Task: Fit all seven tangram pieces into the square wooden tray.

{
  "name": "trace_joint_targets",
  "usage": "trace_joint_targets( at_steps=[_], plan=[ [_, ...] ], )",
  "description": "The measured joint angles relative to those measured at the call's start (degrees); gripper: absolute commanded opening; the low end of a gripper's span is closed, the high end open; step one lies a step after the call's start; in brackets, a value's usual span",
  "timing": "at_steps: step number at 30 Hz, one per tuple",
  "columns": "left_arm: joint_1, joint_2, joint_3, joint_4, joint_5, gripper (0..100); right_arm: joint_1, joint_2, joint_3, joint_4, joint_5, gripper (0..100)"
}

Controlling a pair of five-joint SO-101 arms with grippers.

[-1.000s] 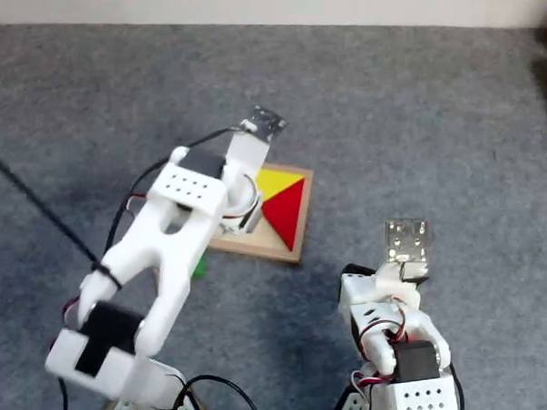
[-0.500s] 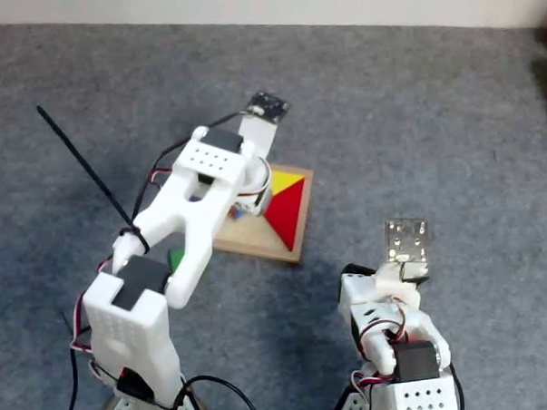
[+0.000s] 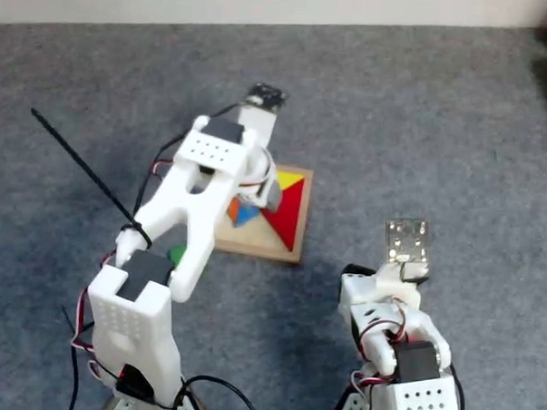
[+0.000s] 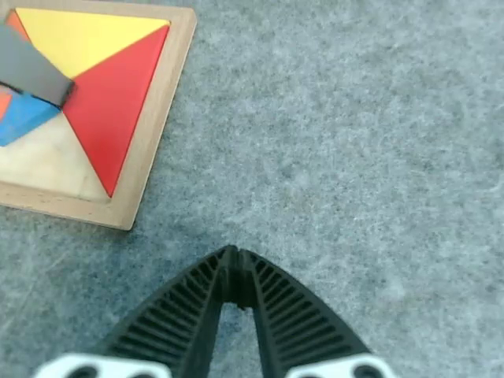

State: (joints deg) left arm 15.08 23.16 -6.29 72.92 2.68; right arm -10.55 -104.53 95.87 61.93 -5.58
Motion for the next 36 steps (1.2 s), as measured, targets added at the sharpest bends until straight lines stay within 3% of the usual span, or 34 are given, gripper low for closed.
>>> trace_joint_targets(
  at_steps=[7, 36],
  plan=[
    [-2.8, 0.3, -2.0, 3.1, 0.4, 19, 1.6, 0.0, 0.0, 0.0, 0.0, 0.5],
    [-5.6, 10.9, -10.9, 0.2, -3.9, 19, 2.1, 0.0, 0.0, 0.0, 0.0, 0.5]
  ],
)
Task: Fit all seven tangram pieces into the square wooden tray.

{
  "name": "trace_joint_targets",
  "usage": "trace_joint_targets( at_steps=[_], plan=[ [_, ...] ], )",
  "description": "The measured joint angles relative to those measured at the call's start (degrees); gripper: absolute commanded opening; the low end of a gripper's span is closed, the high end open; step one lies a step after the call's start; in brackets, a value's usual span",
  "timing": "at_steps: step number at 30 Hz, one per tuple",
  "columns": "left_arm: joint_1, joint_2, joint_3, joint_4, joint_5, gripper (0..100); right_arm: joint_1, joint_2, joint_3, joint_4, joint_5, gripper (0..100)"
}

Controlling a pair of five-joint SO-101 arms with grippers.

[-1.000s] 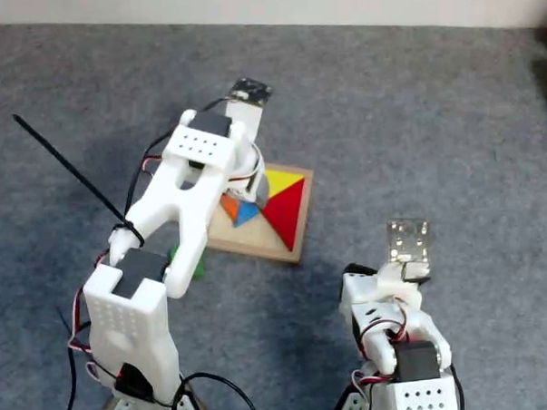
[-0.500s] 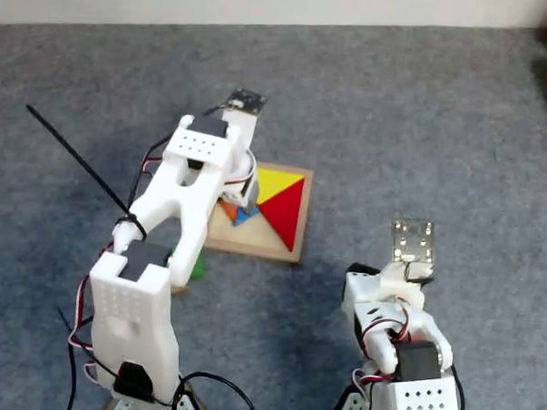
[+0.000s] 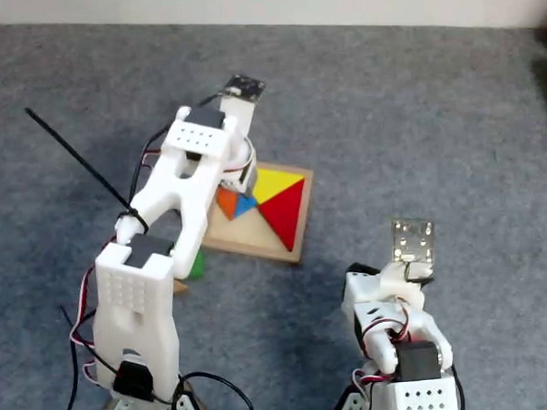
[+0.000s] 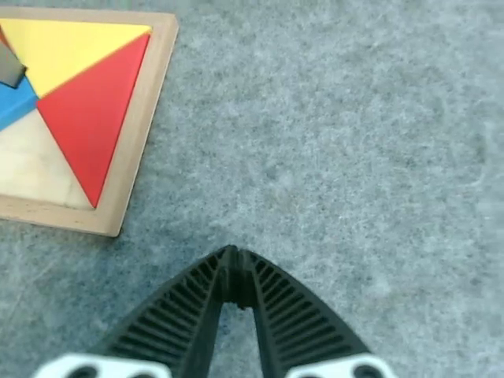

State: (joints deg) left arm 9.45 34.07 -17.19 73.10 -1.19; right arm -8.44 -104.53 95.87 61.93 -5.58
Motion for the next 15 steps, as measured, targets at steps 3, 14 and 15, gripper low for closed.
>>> trace_joint_targets(
  at_steps=[3, 14, 15],
  plan=[
    [-1.8, 0.1, -2.3, 1.2, 0.7, 19, 0.0, 0.0, 0.0, 0.0, 0.0, 0.5],
    [-4.3, -14.1, -6.4, 21.3, 0.8, 19, 0.0, 0.0, 0.0, 0.0, 0.0, 0.5],
    [-4.4, -15.7, -6.2, 22.8, -0.1, 19, 0.0, 0.0, 0.0, 0.0, 0.0, 0.5]
  ],
)
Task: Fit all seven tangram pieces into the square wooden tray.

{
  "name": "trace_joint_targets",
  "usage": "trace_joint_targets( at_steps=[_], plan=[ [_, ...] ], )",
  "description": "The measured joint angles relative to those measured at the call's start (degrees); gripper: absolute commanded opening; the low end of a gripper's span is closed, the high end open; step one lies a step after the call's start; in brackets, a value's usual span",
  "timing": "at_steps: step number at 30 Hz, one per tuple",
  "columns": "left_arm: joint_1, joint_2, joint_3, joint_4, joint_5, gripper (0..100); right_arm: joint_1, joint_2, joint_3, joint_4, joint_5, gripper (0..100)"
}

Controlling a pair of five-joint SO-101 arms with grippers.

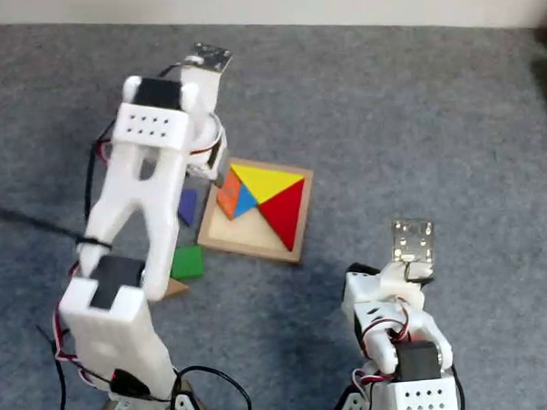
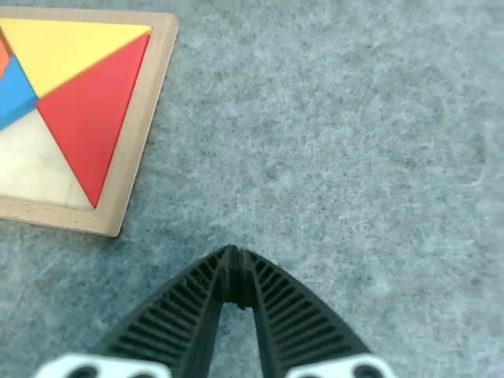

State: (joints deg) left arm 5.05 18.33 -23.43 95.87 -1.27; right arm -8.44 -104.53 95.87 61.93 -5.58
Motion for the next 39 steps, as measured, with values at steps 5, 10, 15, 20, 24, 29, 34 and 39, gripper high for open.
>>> trace_joint_targets(
  at_steps=[5, 10, 15, 20, 24, 29, 34, 39],
  plan=[
    [0.0, -9.7, 9.8, 1.9, -6.9, 19, 0.0, 0.0, 0.0, 0.0, 0.0, 0.5],
    [0.1, -21.8, 27.3, -0.2, -9.1, 24, 0.0, 0.0, 0.0, 0.0, 0.0, 0.5],
    [-0.1, -33.7, 47.6, -9.3, -9.5, 30, 0.0, 0.0, 0.0, 0.0, 0.0, 0.5],
    [-3.4, -40.3, 61.5, -16.1, -6.9, 29, 0.0, 0.0, 0.0, 0.0, 0.0, 0.5],
    [-7.2, -40.4, 66.5, -21.4, -6.7, 29, 0.0, 0.0, 0.0, 0.0, 0.0, 0.5],
    [-9.6, -34.4, 69.5, -30.1, -6.7, 29, 0.0, 0.0, 0.0, 0.0, 0.0, 0.5],
    [-9.7, -25.7, 68.2, -34.8, -6.6, 29, 0.0, 0.0, 0.0, 0.0, 0.0, 0.5],
    [-9.7, -17.0, 61.6, -32.6, -2.5, 21, 0.0, 0.0, 0.0, 0.0, 0.0, 0.5]
  ],
)
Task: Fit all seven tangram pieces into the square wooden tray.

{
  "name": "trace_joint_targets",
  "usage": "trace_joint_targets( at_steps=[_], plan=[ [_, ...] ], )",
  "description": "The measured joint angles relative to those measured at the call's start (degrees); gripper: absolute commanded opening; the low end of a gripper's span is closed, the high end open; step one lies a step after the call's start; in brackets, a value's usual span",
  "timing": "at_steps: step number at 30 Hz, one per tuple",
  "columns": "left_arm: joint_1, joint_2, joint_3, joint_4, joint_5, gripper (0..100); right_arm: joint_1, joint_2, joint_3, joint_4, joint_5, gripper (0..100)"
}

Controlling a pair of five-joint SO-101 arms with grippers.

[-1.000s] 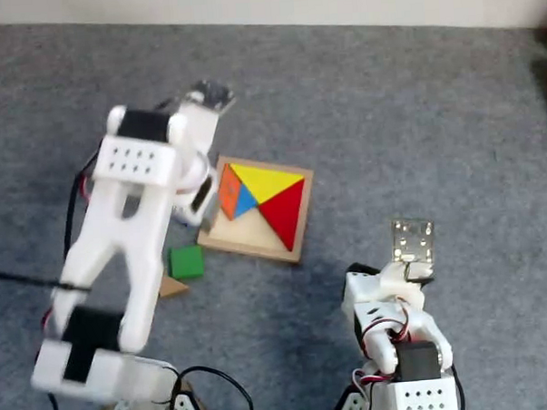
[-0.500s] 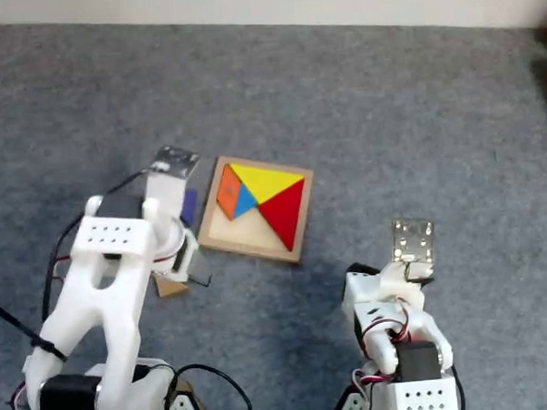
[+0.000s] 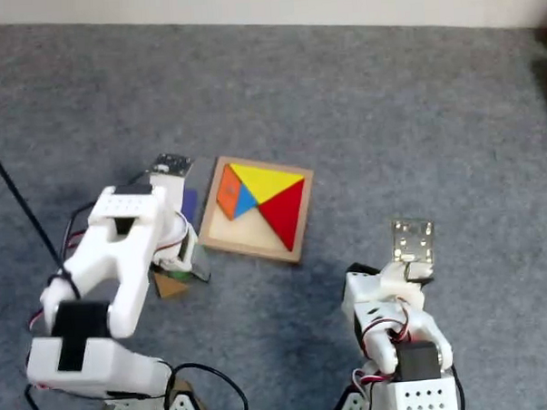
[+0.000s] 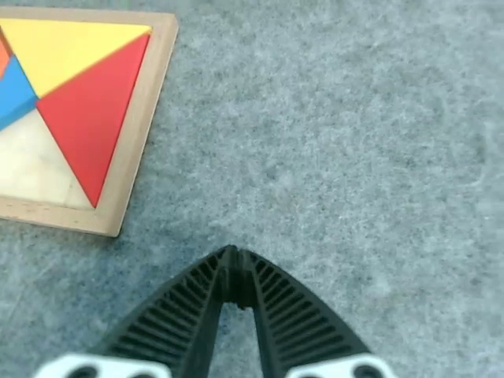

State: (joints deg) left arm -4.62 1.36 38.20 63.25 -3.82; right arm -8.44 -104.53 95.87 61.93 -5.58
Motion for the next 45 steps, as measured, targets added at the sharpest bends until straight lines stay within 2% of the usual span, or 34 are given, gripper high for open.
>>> trace_joint_targets(
  at_steps=[11, 19, 31, 34, 39, 45],
  plan=[
    [0.4, 9.1, -10.0, 5.9, 0.4, 15, 0.0, 0.0, 0.0, 0.0, 0.0, 0.5],
    [6.2, 9.0, -11.3, 9.2, 0.4, 11, 0.0, 0.0, 0.0, 0.0, 0.0, 0.5],
    [9.4, -6.4, -11.3, 15.6, 0.4, 11, 0.0, 0.0, 0.0, 0.0, 0.0, 0.5],
    [11.8, -8.7, -11.3, 15.7, 0.4, 11, 0.0, 0.0, 0.0, 0.0, 0.0, 0.5],
    [17.6, -9.1, -11.3, 15.5, -4.4, 11, 0.0, 0.0, 0.0, 0.0, 0.0, 0.5],
    [19.1, -9.1, -11.2, 9.1, -6.2, 11, 0.0, 0.0, 0.0, 0.0, 0.0, 0.5]
  ],
)
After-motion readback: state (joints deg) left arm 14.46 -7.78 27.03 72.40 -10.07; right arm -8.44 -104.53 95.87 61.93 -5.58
